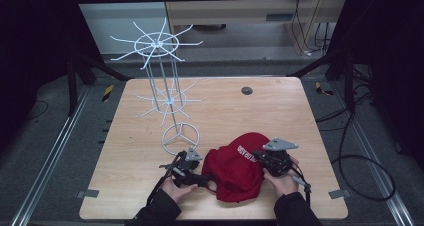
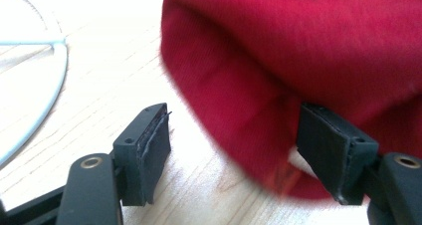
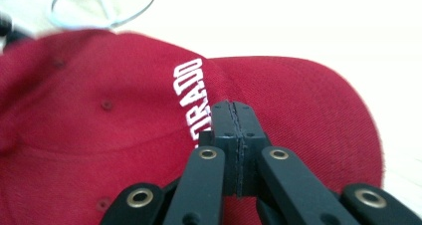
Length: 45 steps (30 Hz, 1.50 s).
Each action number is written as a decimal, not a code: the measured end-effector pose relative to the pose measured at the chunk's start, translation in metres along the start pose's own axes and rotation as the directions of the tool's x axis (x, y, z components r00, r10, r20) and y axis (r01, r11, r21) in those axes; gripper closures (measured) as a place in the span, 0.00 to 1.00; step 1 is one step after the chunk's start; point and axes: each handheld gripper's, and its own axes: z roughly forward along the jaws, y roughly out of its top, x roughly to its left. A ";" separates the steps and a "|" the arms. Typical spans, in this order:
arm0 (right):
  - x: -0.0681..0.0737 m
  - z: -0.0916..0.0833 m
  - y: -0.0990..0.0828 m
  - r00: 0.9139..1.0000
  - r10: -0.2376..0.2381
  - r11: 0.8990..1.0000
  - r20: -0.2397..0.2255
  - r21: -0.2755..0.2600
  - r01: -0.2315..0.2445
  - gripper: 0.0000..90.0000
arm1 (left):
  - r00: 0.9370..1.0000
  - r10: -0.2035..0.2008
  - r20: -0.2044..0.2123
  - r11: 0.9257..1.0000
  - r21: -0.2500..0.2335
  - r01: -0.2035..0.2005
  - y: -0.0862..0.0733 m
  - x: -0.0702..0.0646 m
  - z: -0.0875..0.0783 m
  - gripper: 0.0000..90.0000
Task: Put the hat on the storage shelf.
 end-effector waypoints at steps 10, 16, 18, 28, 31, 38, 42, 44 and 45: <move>-0.017 -0.010 -0.004 0.992 0.099 0.995 0.080 -0.013 -0.099 1.00 | 1.000 0.017 0.003 0.998 -0.068 -0.016 0.001 -0.008 -0.009 0.34; -0.022 -0.008 -0.010 0.986 0.122 0.992 0.112 0.003 -0.123 0.99 | 0.998 0.021 0.055 0.993 -0.120 -0.015 0.001 -0.021 -0.027 0.35; -0.023 -0.008 -0.011 0.988 0.117 0.993 0.099 -0.007 -0.117 1.00 | 0.996 0.035 0.079 0.989 -0.145 -0.024 0.003 -0.031 -0.032 0.35; -0.024 -0.037 -0.015 0.998 0.059 0.993 -0.015 -0.099 -0.060 0.75 | 0.987 0.059 0.149 0.988 -0.150 -0.036 0.013 -0.068 -0.023 0.36; -0.024 -0.043 -0.019 0.999 0.037 0.994 -0.036 -0.100 -0.041 0.70 | 0.987 0.062 0.151 0.991 -0.129 -0.043 0.014 -0.074 -0.016 0.40; -0.017 -0.063 -0.039 0.995 0.018 0.996 -0.095 -0.084 -0.026 0.53 | 0.987 0.039 0.159 0.996 -0.085 -0.025 0.016 -0.078 -0.001 0.71; -0.016 -0.052 -0.041 0.993 0.033 0.999 -0.113 -0.038 -0.038 0.64 | 0.983 0.012 0.185 0.997 -0.076 0.002 0.018 -0.073 0.003 0.85; -0.013 -0.043 -0.041 0.991 0.030 1.000 -0.130 0.011 -0.029 0.76 | 0.984 0.022 0.175 0.997 -0.072 -0.010 0.019 -0.070 0.001 0.90; -0.011 -0.039 -0.040 0.993 0.020 0.999 -0.120 0.035 -0.016 0.81 | 0.986 0.026 0.165 0.997 -0.074 -0.014 0.019 -0.069 0.000 0.92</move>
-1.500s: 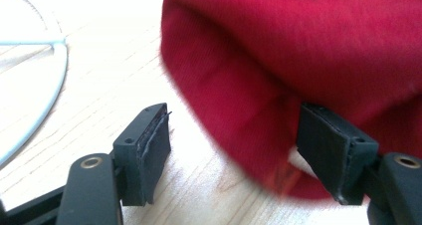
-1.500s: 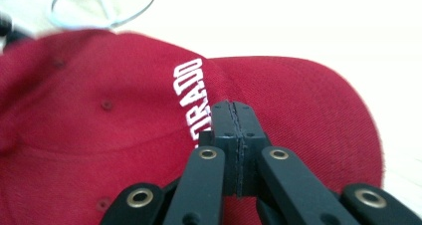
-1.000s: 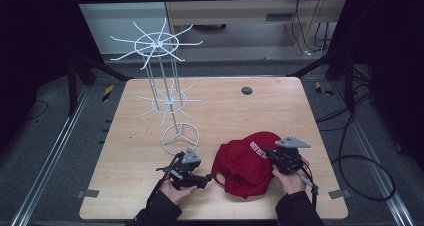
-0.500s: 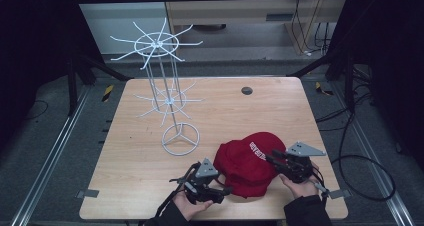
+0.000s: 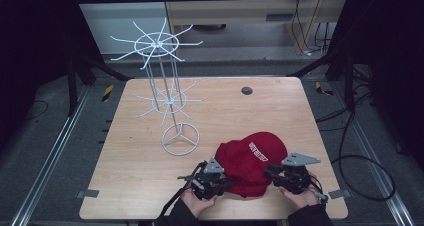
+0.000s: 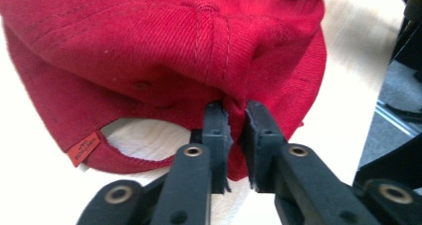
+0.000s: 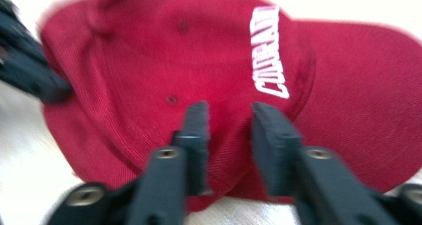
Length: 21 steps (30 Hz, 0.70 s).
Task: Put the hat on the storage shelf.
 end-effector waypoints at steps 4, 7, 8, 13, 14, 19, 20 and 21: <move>0.005 0.002 0.004 1.000 0.008 0.999 0.007 0.045 -0.008 0.99 | 0.999 0.005 -0.048 1.000 -0.023 -0.006 0.005 0.007 -0.007 0.96; 0.015 0.000 0.004 0.999 0.029 0.999 -0.023 0.043 -0.028 1.00 | 0.996 -0.008 -0.089 0.998 -0.056 0.003 0.010 0.019 -0.011 0.96; 0.015 0.000 0.004 0.999 0.029 0.999 -0.023 0.043 -0.028 1.00 | 0.995 -0.013 -0.102 0.998 -0.058 0.007 0.012 0.023 -0.011 0.96; 0.032 0.004 0.005 0.996 0.056 0.998 -0.076 0.030 -0.054 0.99 | 0.986 -0.023 -0.163 0.997 -0.072 0.011 0.019 0.039 -0.007 0.96; 0.035 0.006 0.005 0.995 0.055 0.998 -0.086 0.031 -0.053 0.98 | 0.985 -0.023 -0.172 0.997 -0.076 0.010 0.021 0.042 -0.005 0.96; 0.046 0.015 0.008 0.994 0.041 0.999 -0.099 0.020 -0.039 0.96 | 0.981 -0.028 -0.193 0.996 -0.089 0.011 0.022 0.051 -0.001 0.93; 0.046 0.015 0.008 0.995 0.034 0.999 -0.096 0.013 -0.033 0.95 | 0.980 -0.022 -0.200 0.996 -0.089 0.004 0.022 0.052 -0.002 0.90; 0.045 0.014 0.010 0.995 0.028 1.000 -0.096 0.002 -0.028 0.93 | 0.978 -0.016 -0.206 0.996 -0.092 -0.003 0.020 0.052 -0.005 0.85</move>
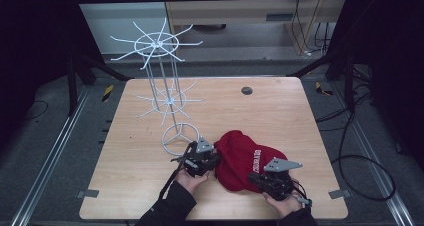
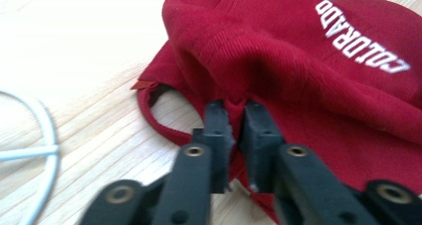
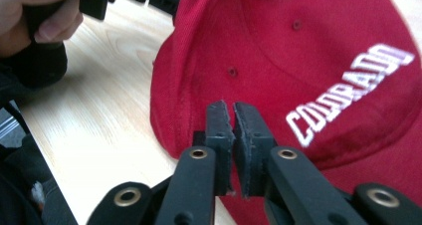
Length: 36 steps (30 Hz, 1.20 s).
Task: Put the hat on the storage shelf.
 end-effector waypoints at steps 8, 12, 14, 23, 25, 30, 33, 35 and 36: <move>-0.003 -0.013 0.021 0.995 -0.086 0.986 0.043 -0.137 0.092 0.71 | 1.000 -0.006 -0.016 1.000 -0.015 0.006 -0.016 0.017 -0.050 0.62; 0.008 -0.005 0.037 0.991 -0.127 0.979 0.045 -0.157 0.133 0.59 | 0.998 -0.035 -0.048 0.998 -0.050 0.032 -0.033 0.035 -0.082 0.58; 0.013 0.002 0.046 0.990 -0.136 0.977 0.044 -0.159 0.141 0.53 | 0.997 -0.046 -0.069 0.998 -0.048 0.042 -0.040 0.043 -0.093 0.57; 0.028 0.037 0.068 0.987 -0.136 0.982 0.091 -0.123 0.147 0.38 | 0.977 -0.123 -0.174 0.991 -0.082 0.110 -0.066 0.080 -0.125 0.49; 0.029 0.046 0.072 0.985 -0.138 0.983 0.102 -0.106 0.149 0.36 | 0.970 -0.147 -0.192 0.987 -0.099 0.130 -0.071 0.088 -0.130 0.48; 0.028 0.077 0.078 0.979 -0.135 0.990 0.155 -0.026 0.141 0.39 | 0.952 -0.207 -0.226 0.976 -0.121 0.184 -0.081 0.106 -0.137 0.48; 0.027 0.085 0.077 0.975 -0.133 0.991 0.177 0.013 0.133 0.48 | 0.947 -0.227 -0.229 0.971 -0.127 0.202 -0.083 0.112 -0.138 0.49; 0.025 0.089 0.076 0.972 -0.129 0.991 0.198 0.042 0.124 0.62 | 0.941 -0.242 -0.235 0.967 -0.134 0.215 -0.085 0.116 -0.139 0.50; 0.025 0.090 0.075 0.968 -0.114 0.992 0.222 0.073 0.101 0.77 | 0.940 -0.247 -0.237 0.966 -0.132 0.221 -0.086 0.118 -0.139 0.51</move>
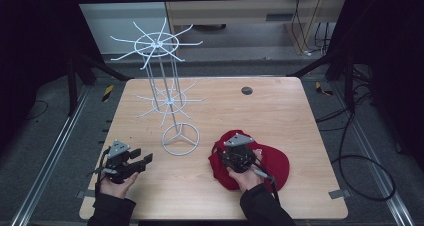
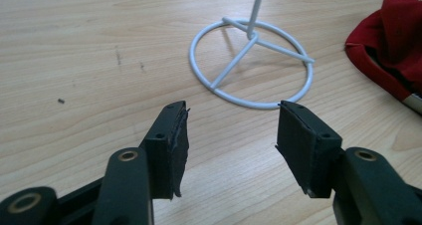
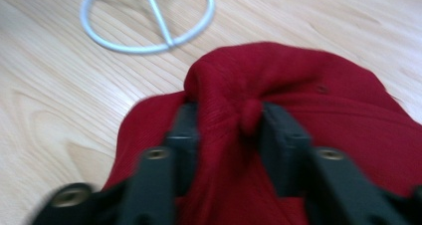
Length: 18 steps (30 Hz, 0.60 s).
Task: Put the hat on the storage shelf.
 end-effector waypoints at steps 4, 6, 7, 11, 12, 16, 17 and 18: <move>-0.004 -0.005 0.000 1.000 0.023 1.000 0.022 0.003 -0.023 0.89 | 1.000 -0.019 -0.005 1.000 -0.005 0.019 -0.001 0.004 0.000 0.52; -0.006 -0.011 0.000 0.999 0.039 0.999 0.018 -0.024 -0.038 0.90 | 1.000 -0.016 -0.006 1.000 -0.005 0.016 -0.001 0.004 0.000 0.52; -0.006 -0.011 0.000 0.999 0.039 0.999 0.018 -0.024 -0.038 0.90 | 1.000 -0.013 -0.007 1.000 -0.005 0.013 -0.001 0.004 0.000 0.52; -0.014 -0.032 0.004 0.999 0.050 0.991 0.003 -0.125 -0.049 0.90 | 1.000 -0.005 -0.008 1.000 -0.008 0.005 -0.002 0.004 0.000 0.52; -0.020 -0.045 0.006 0.999 0.053 0.982 -0.006 -0.182 -0.053 0.90 | 1.000 -0.004 -0.010 1.000 -0.011 0.004 -0.002 0.004 0.000 0.52; -0.033 -0.074 0.010 0.996 0.079 0.950 -0.048 -0.298 -0.090 0.90 | 1.000 -0.013 -0.013 1.000 -0.023 0.012 -0.002 0.007 0.000 0.52; -0.036 -0.081 0.011 0.995 0.085 0.940 -0.055 -0.325 -0.099 0.90 | 1.000 -0.013 -0.013 1.000 -0.023 0.012 -0.002 0.007 0.000 0.52; -0.039 -0.088 0.013 0.993 0.097 0.930 -0.066 -0.349 -0.114 0.90 | 1.000 -0.015 -0.013 1.000 -0.026 0.014 -0.002 0.008 0.000 0.52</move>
